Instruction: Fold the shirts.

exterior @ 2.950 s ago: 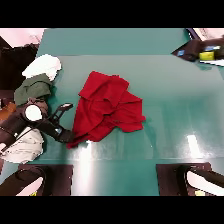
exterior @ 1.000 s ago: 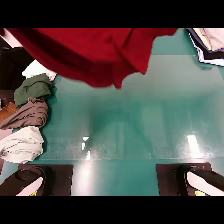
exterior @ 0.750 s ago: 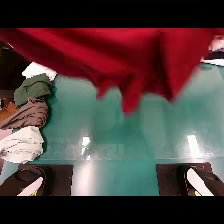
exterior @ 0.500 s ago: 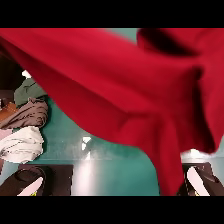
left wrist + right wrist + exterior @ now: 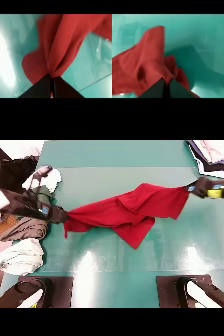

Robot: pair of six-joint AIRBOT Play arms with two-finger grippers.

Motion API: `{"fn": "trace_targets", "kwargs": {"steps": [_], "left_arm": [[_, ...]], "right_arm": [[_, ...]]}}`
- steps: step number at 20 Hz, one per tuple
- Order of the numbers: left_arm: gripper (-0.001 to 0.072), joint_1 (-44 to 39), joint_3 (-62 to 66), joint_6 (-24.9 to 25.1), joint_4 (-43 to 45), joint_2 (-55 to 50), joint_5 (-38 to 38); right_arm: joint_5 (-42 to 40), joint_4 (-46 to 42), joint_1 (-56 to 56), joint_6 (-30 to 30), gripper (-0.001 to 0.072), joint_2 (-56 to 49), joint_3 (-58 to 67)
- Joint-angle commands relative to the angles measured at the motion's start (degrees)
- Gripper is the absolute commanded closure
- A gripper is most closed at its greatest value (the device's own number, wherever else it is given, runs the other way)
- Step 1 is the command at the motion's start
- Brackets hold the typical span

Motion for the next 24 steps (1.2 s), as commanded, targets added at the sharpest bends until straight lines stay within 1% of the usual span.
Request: {"fn": "trace_targets", "kwargs": {"steps": [1,2,3,4,5,6,7,8,10,12,13,14,15,18,21,24], "left_arm": [[0.0685,0.0,-9.0,0.0,-0.9,0.0,7.3],[0.0684,0.0,-9.0,0.0,-1.0,0.0,7.5],[0.0684,0.0,-9.0,0.0,-0.9,0.0,7.7],[0.0684,0.0,-9.0,0.0,-0.9,0.0,7.8],[0.0684,0.0,-9.0,0.0,-0.9,0.0,7.9],[0.0685,0.0,-9.0,0.0,-0.9,0.0,8.0],[0.0684,0.0,-9.0,0.0,-1.0,0.0,8.3],[0.0684,0.0,-9.0,0.0,-1.0,0.0,8.7],[0.0684,0.0,-9.0,0.0,-1.0,0.0,9.0],[0.0684,0.0,-9.0,0.0,-1.0,0.0,9.3],[0.0684,0.0,-9.0,0.0,-1.0,0.0,9.4],[0.0685,0.0,-9.0,0.0,-1.0,0.0,9.5],[0.0684,0.0,-9.0,0.0,-1.0,0.0,9.5],[0.0684,0.0,-9.0,0.0,-1.2,0.0,9.5],[0.0684,0.0,-9.0,0.0,-1.2,0.0,9.4],[0.0684,0.0,-9.0,0.0,-1.2,0.0,9.3]], "right_arm": [[-11.5,-1.3,2.8,-1.4,0.0135,-8.8,-2.1],[-10.4,-1.3,2.3,-1.4,0.0005,-11.0,-0.1],[-7.3,-1.4,1.1,-1.4,0.0073,-12.8,2.7],[-3.6,-1.4,-0.5,-1.7,0.0168,-13.9,5.3],[-0.1,-1.5,-2.0,-3.3,0.0251,-14.4,7.1],[3.3,-1.4,-3.4,-4.9,0.0266,-14.3,7.8],[6.0,-1.5,-4.2,-5.0,0.0266,-14.2,7.4],[8.9,-1.5,-4.5,-5.4,0.0267,-13.8,5.7],[11.8,-1.4,-3.8,-5.8,0.0267,-12.6,-0.8],[10.6,-1.3,-1.4,-5.8,0.0278,-11.4,-8.6],[8.6,-1.4,0.1,-5.8,0.0319,-10.9,-11.9],[6.1,-1.3,1.7,-5.8,0.0382,-10.8,-14.7],[3.4,-1.2,3.7,-5.8,0.0397,-11.0,-17.0],[-3.7,2.3,8.9,-5.7,0.0397,-13.2,-20.7],[-6.6,3.9,11.8,-5.7,0.0397,-16.3,-20.6],[-8.7,4.1,12.2,-5.6,0.0397,-17.2,-20.6]]}}
